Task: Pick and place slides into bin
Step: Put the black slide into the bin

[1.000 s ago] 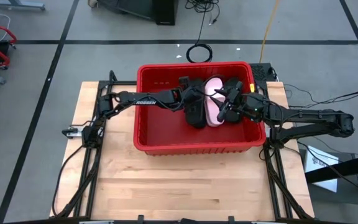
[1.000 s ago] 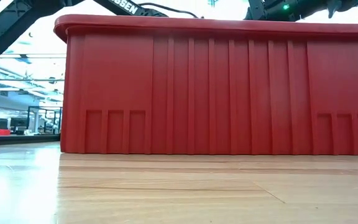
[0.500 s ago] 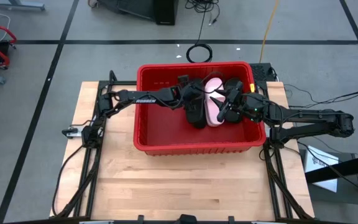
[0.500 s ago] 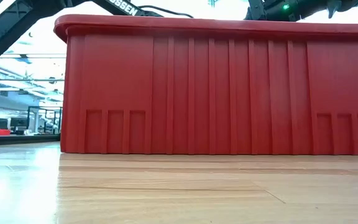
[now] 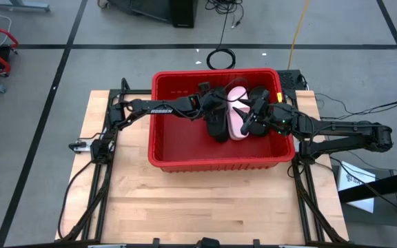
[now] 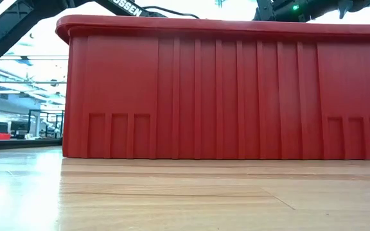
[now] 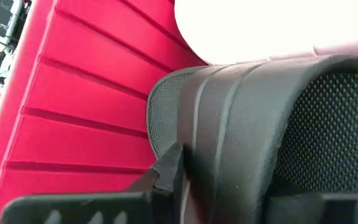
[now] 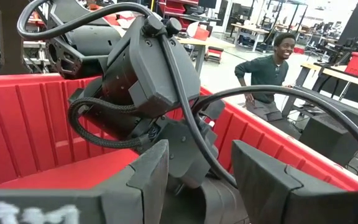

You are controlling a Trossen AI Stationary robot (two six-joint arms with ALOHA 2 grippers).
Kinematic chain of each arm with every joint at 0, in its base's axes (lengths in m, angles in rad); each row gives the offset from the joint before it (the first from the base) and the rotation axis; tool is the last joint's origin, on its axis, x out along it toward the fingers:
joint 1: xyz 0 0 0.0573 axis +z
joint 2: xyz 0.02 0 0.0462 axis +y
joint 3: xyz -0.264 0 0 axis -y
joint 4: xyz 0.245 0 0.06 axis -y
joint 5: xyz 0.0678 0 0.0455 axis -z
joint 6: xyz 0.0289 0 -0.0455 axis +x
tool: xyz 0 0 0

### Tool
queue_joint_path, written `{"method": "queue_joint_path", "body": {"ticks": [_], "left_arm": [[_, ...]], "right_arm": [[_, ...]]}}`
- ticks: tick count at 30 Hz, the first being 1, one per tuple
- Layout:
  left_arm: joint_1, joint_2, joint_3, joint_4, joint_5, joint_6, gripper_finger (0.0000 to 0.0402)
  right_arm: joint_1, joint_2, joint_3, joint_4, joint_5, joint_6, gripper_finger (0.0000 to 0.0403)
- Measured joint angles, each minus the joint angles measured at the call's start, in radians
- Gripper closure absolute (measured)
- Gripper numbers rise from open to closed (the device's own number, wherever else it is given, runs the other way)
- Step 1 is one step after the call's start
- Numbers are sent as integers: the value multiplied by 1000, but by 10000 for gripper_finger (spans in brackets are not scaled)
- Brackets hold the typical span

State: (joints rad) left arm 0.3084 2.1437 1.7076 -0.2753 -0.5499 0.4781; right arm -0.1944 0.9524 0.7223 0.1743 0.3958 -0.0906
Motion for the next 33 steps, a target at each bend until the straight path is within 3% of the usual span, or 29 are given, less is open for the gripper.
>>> {"method": "queue_joint_path", "body": {"ticks": [8,16,33], "left_arm": [[-7,-2,0,-36,82,18,251],[-9,-2,0,-51,60,9,200],[-66,-2,1,-102,48,-18,181]], "right_arm": [[0,0,0,0,0,-8,239],[0,0,0,0,0,-7,239],[0,0,0,-1,0,-3,238]]}}
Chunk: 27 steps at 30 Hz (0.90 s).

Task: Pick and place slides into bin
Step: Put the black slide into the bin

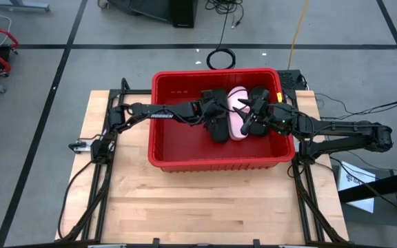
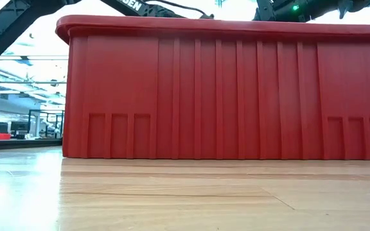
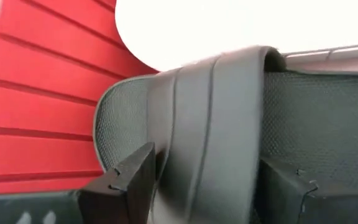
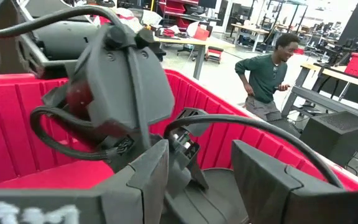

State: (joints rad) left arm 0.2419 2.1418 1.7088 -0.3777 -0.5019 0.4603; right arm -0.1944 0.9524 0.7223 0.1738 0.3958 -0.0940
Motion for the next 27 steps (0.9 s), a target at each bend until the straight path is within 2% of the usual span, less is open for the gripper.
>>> {"method": "queue_joint_path", "body": {"ticks": [6,11,27], "left_arm": [[-14,0,0,2,-7,-1,183],[-30,0,0,12,-67,19,183],[-81,-9,-1,7,-72,3,183]], "right_arm": [[0,0,0,0,0,4,238],[0,0,0,-6,0,4,238],[0,0,0,-35,-4,23,238]]}}
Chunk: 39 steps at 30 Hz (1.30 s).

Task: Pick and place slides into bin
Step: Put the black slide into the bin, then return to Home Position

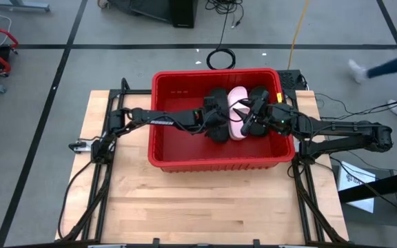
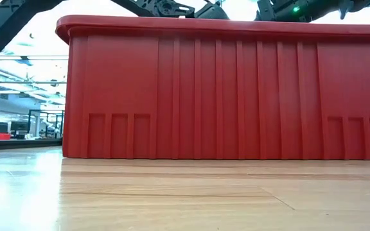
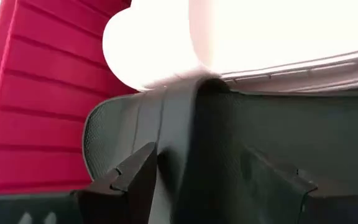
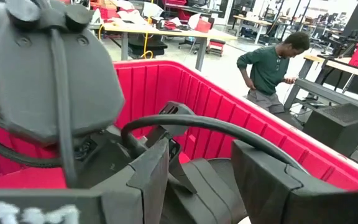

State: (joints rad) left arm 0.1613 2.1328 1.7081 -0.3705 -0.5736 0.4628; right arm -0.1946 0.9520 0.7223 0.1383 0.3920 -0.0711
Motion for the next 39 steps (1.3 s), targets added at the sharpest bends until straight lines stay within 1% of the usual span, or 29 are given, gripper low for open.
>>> {"method": "queue_joint_path", "body": {"ticks": [7,16,24,29,33,39], "left_arm": [[-13,-52,-1,-18,4,-35,183],[-46,-141,-1,-104,8,-82,183],[-66,-207,-1,-136,8,-106,183],[-68,-251,-2,-179,10,-128,183],[-69,-299,-2,-234,37,-159,183],[-85,-392,-2,-291,82,-193,183]], "right_arm": [[0,0,0,-3,0,4,238],[0,0,1,10,-7,6,238],[8,-1,2,24,-15,8,238],[54,-1,2,62,-4,6,238],[98,0,1,92,1,2,238],[160,-9,-1,92,0,7,238]]}}
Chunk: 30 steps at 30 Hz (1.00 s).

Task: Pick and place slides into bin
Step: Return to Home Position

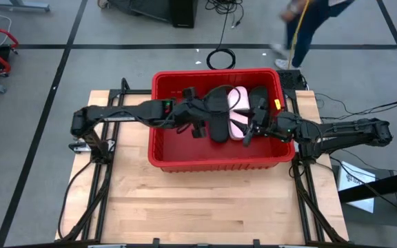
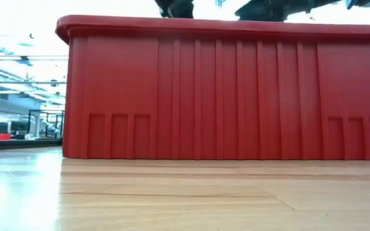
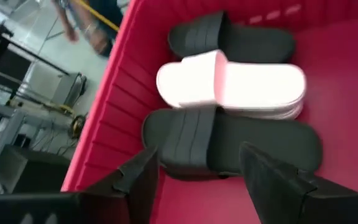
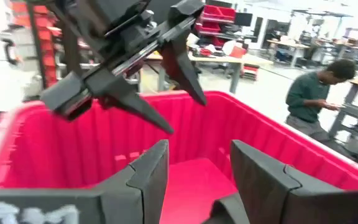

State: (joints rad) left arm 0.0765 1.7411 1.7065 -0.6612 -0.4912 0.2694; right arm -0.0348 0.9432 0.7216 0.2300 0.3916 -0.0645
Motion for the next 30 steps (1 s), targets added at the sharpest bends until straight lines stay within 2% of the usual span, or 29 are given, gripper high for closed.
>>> {"method": "queue_joint_path", "body": {"ticks": [8,15,22,30], "left_arm": [[-62,-150,-49,-18,40,-18,183],[-120,-305,-151,-12,50,-48,183],[-129,-498,-372,88,50,-103,183],[-129,-744,-686,364,71,-160,183]], "right_arm": [[131,-52,0,3,-2,26,238],[216,-138,0,-5,-3,15,238],[260,-242,1,-73,-1,-2,238],[288,-301,1,-70,-1,-7,238]]}}
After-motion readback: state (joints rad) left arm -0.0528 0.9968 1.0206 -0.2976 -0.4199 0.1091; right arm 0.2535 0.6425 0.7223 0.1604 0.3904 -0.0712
